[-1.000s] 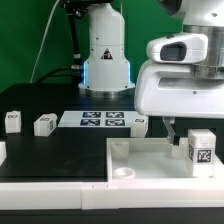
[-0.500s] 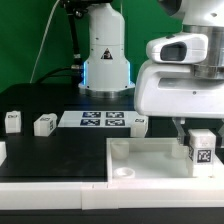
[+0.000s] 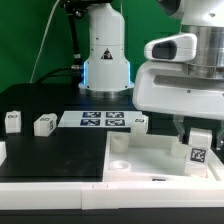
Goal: Assemble one leg
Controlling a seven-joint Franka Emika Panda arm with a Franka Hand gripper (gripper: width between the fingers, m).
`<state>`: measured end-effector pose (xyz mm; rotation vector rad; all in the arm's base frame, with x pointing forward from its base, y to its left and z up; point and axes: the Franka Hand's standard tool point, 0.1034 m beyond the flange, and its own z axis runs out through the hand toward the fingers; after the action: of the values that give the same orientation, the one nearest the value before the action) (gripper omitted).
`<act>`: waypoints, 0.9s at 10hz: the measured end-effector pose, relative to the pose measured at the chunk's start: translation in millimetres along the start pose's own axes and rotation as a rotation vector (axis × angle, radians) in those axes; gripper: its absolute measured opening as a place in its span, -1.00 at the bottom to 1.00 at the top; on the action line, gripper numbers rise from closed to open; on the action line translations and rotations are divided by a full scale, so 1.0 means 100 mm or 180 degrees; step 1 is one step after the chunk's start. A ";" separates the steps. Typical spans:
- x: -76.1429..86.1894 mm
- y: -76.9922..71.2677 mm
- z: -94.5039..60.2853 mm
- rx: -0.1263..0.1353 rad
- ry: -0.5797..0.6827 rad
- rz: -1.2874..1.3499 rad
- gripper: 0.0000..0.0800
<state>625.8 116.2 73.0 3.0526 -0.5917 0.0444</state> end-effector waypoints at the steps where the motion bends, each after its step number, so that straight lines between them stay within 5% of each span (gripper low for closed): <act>1: 0.01 0.05 0.00 -0.0025 -0.0006 0.0265 -0.27; 5: 0.06 0.31 0.00 -0.0216 0.0001 0.1414 -0.23; 7: 0.06 0.33 0.00 -0.0225 -0.0002 0.1511 -0.23; 9: 0.06 0.33 0.00 -0.0224 -0.0002 0.1507 0.53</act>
Offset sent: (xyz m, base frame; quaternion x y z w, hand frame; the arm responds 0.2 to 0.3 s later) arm -0.0014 0.0000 -0.0007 0.0004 0.0135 0.3064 0.9518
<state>619.3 83.8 73.5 2.7726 -1.2682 0.0326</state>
